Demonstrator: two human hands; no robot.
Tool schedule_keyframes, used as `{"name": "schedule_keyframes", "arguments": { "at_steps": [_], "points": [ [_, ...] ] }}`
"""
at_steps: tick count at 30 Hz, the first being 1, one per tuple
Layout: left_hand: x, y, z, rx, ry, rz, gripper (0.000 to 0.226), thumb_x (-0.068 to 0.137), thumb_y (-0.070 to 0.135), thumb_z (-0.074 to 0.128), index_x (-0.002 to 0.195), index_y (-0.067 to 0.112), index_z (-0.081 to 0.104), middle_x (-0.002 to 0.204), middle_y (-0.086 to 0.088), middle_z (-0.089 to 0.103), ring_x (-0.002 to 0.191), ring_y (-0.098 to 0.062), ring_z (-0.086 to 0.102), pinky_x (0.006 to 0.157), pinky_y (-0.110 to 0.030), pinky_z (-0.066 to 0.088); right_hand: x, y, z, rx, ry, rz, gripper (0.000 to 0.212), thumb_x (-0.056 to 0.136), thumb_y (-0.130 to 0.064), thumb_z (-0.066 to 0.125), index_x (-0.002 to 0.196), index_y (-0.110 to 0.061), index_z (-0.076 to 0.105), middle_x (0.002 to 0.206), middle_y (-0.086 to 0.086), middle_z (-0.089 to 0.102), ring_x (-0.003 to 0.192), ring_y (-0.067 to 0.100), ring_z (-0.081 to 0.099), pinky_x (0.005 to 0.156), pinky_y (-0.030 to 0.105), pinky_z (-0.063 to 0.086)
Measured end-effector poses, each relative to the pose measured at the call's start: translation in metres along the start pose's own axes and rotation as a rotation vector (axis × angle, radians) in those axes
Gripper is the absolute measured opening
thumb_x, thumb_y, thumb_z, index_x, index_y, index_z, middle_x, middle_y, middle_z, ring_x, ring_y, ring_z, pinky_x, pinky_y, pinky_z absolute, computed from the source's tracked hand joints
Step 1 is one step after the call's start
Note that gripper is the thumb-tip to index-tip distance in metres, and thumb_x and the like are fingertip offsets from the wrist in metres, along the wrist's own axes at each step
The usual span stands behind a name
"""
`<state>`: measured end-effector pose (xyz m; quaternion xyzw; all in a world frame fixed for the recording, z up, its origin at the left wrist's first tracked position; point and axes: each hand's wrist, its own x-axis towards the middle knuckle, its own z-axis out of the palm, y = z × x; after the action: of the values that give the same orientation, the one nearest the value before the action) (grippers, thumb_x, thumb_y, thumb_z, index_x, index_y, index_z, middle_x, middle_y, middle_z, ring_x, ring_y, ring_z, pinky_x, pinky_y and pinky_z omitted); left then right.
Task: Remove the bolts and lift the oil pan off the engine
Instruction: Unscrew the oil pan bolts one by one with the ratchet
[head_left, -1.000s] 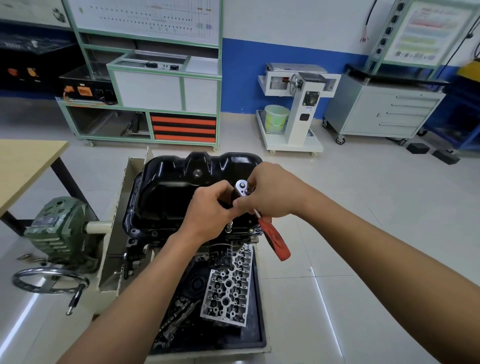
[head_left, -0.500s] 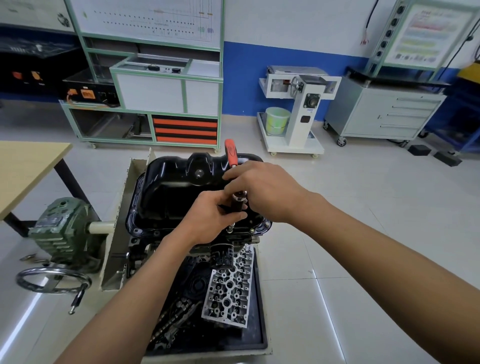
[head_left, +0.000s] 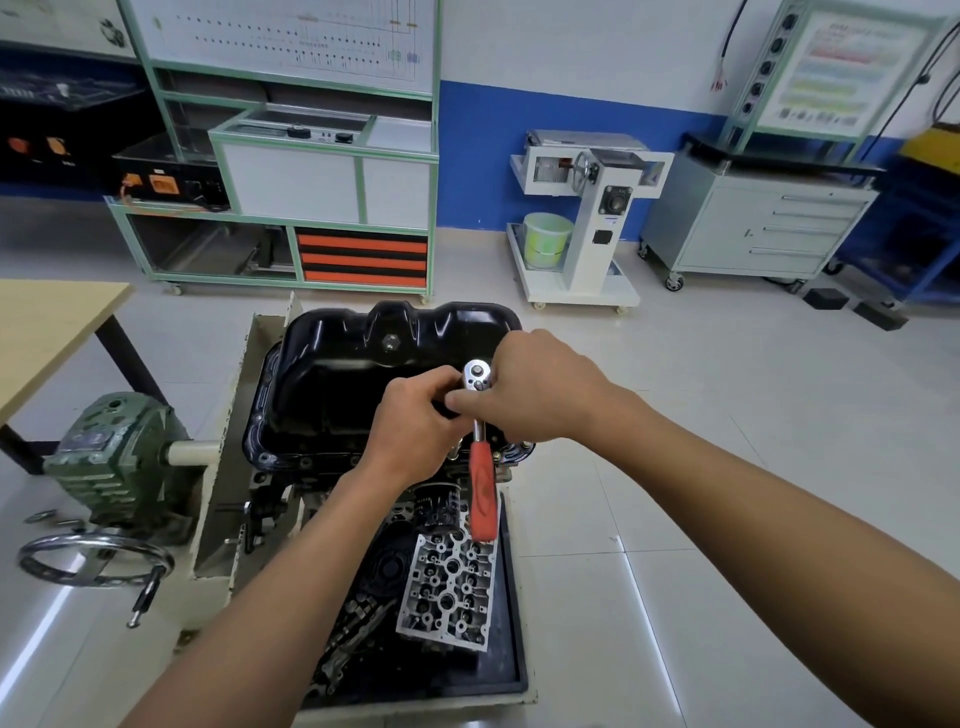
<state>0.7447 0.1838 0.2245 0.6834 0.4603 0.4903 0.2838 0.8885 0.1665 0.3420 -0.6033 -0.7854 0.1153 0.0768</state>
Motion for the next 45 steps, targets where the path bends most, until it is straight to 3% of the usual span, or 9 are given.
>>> {"name": "schedule_keyframes", "arguments": {
  "at_steps": [4, 8, 11, 15, 21, 28, 34, 39, 45],
  "points": [
    [0.001, -0.008, -0.003, 0.008, -0.025, -0.004, 0.018, 0.078, 0.027, 0.087, 0.081, 0.028, 0.069, 0.072, 0.008, 0.07, 0.064, -0.013, 0.065, 0.06, -0.03, 0.055, 0.001, 0.0, -0.006, 0.012, -0.015, -0.041, 0.044, 0.078, -0.044, 0.076, 0.058, -0.014, 0.051, 0.056, 0.002, 0.05, 0.054, 0.021, 0.048, 0.052, 0.032, 0.036],
    [0.0, -0.013, -0.006, -0.004, -0.084, -0.041, 0.021, 0.077, 0.022, 0.089, 0.092, 0.028, 0.076, 0.084, 0.01, 0.076, 0.079, -0.013, 0.073, 0.075, -0.033, 0.061, -0.001, -0.001, -0.015, -0.203, 0.009, -0.197, 0.011, 0.08, -0.026, 0.073, 0.074, -0.019, 0.067, 0.071, 0.001, 0.054, 0.073, 0.027, 0.054, 0.052, 0.03, 0.037],
    [-0.009, -0.024, -0.005, 0.023, -0.1, -0.104, 0.029, 0.076, 0.018, 0.09, 0.086, 0.041, 0.073, 0.085, 0.015, 0.075, 0.081, -0.006, 0.072, 0.078, -0.031, 0.061, -0.001, 0.0, -0.018, -0.347, 0.066, -0.287, 0.023, 0.084, -0.008, 0.061, 0.084, -0.031, 0.067, 0.073, -0.004, 0.038, 0.076, 0.028, 0.045, 0.053, 0.029, 0.023],
    [-0.036, -0.053, 0.006, 0.286, -0.049, -0.249, 0.031, 0.079, 0.027, 0.087, 0.107, 0.033, 0.075, 0.088, 0.022, 0.067, 0.083, 0.001, 0.065, 0.08, -0.033, 0.06, 0.005, 0.006, -0.008, -0.361, 0.108, -0.305, 0.035, 0.077, 0.007, 0.052, 0.092, -0.022, 0.065, 0.089, 0.004, 0.058, 0.081, 0.033, 0.053, 0.058, 0.032, 0.036],
    [-0.049, -0.074, 0.028, 0.326, -0.034, -0.443, 0.048, 0.09, 0.045, 0.075, 0.129, 0.019, 0.069, 0.068, 0.014, 0.063, 0.065, 0.0, 0.06, 0.057, -0.023, 0.044, 0.008, 0.02, 0.01, -0.319, 0.013, -0.307, 0.032, 0.082, -0.003, 0.063, 0.108, -0.02, 0.065, 0.107, -0.001, 0.058, 0.087, 0.028, 0.06, 0.063, 0.034, 0.041],
    [-0.044, -0.07, 0.058, 0.26, 0.074, -0.558, 0.016, 0.092, 0.037, 0.071, 0.088, 0.022, 0.074, 0.057, 0.01, 0.059, 0.058, -0.009, 0.059, 0.052, -0.027, 0.04, 0.006, 0.032, 0.007, -0.198, -0.035, -0.271, 0.027, 0.074, -0.04, 0.084, 0.086, -0.024, 0.066, 0.08, -0.004, 0.063, 0.071, 0.02, 0.054, 0.053, 0.026, 0.032],
    [-0.047, -0.067, 0.063, 0.156, 0.182, -0.5, 0.017, 0.093, 0.025, 0.071, 0.077, 0.033, 0.07, 0.059, 0.009, 0.061, 0.052, -0.004, 0.057, 0.045, -0.015, 0.037, 0.01, 0.046, -0.008, -0.04, -0.038, -0.212, 0.038, 0.068, -0.04, 0.088, 0.061, -0.028, 0.052, 0.067, -0.004, 0.06, 0.065, 0.018, 0.057, 0.05, 0.028, 0.037],
    [-0.043, -0.052, 0.035, 0.153, 0.306, -0.328, 0.019, 0.089, 0.021, 0.078, 0.091, 0.038, 0.071, 0.082, 0.016, 0.065, 0.077, -0.004, 0.065, 0.066, -0.019, 0.053, 0.032, 0.045, -0.046, 0.195, -0.045, -0.201, 0.035, 0.062, -0.036, 0.093, 0.081, -0.014, 0.074, 0.07, 0.006, 0.066, 0.06, 0.015, 0.058, 0.065, 0.043, 0.052],
    [-0.046, -0.04, -0.043, 0.094, 0.473, -0.299, 0.035, 0.09, 0.015, 0.077, 0.098, 0.049, 0.072, 0.078, 0.012, 0.073, 0.069, -0.014, 0.071, 0.065, -0.028, 0.059, 0.065, 0.001, -0.065, 0.561, -0.144, -0.365, 0.025, 0.065, -0.015, 0.093, 0.085, -0.02, 0.079, 0.074, 0.0, 0.074, 0.06, 0.021, 0.067, 0.06, 0.03, 0.06]
  ]
}}
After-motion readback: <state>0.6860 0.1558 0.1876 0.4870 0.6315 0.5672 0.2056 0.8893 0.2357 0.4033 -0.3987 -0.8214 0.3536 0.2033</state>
